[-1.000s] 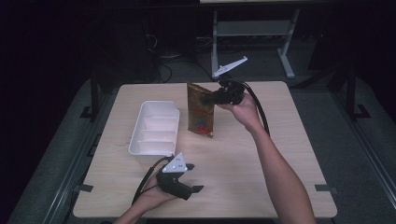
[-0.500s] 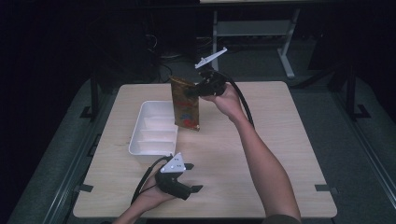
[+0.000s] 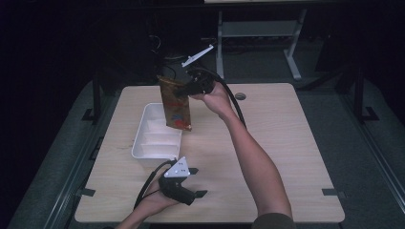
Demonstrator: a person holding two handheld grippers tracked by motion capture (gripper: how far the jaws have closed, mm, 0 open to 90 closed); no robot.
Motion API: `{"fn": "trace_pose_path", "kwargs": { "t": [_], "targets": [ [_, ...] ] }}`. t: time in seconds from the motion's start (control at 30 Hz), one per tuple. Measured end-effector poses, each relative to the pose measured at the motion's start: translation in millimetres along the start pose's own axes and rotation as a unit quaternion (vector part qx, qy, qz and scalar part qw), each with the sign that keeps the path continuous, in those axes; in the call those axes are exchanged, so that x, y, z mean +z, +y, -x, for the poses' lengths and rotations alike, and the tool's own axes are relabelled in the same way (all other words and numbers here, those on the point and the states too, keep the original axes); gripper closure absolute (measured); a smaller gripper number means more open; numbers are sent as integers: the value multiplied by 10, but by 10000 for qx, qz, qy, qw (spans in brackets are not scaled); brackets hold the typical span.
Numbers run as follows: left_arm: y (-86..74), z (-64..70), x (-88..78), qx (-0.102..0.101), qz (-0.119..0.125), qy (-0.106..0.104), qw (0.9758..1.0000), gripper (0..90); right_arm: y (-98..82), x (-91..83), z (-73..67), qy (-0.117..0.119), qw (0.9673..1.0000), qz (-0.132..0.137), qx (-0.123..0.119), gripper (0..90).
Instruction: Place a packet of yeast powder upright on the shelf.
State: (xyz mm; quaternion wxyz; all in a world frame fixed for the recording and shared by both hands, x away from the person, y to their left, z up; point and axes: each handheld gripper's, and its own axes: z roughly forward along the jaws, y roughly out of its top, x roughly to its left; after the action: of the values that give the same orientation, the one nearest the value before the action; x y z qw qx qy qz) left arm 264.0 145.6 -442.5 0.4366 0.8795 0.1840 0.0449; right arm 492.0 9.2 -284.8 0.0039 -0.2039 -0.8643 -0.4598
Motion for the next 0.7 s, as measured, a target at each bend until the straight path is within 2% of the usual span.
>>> {"fn": "trace_pose_path", "kwargs": {
  "t": [0.4, 0.6, 0.7],
  "targets": [
    [0, 4, -4, 39, 52, 25, 10000, 200, 5, 343, 54, 148, 9999, -52, 36, 826],
    [-3, -2, -5, 28, 56, 32, 10000, 200, -2, 454, 66, 214, 9997, -11, 67, 825],
    [-1, 4, -10, 41, 89, 50, 9999, 204, -19, 557, 74, 256, 9996, -88, 87, 823]
  ]
}}
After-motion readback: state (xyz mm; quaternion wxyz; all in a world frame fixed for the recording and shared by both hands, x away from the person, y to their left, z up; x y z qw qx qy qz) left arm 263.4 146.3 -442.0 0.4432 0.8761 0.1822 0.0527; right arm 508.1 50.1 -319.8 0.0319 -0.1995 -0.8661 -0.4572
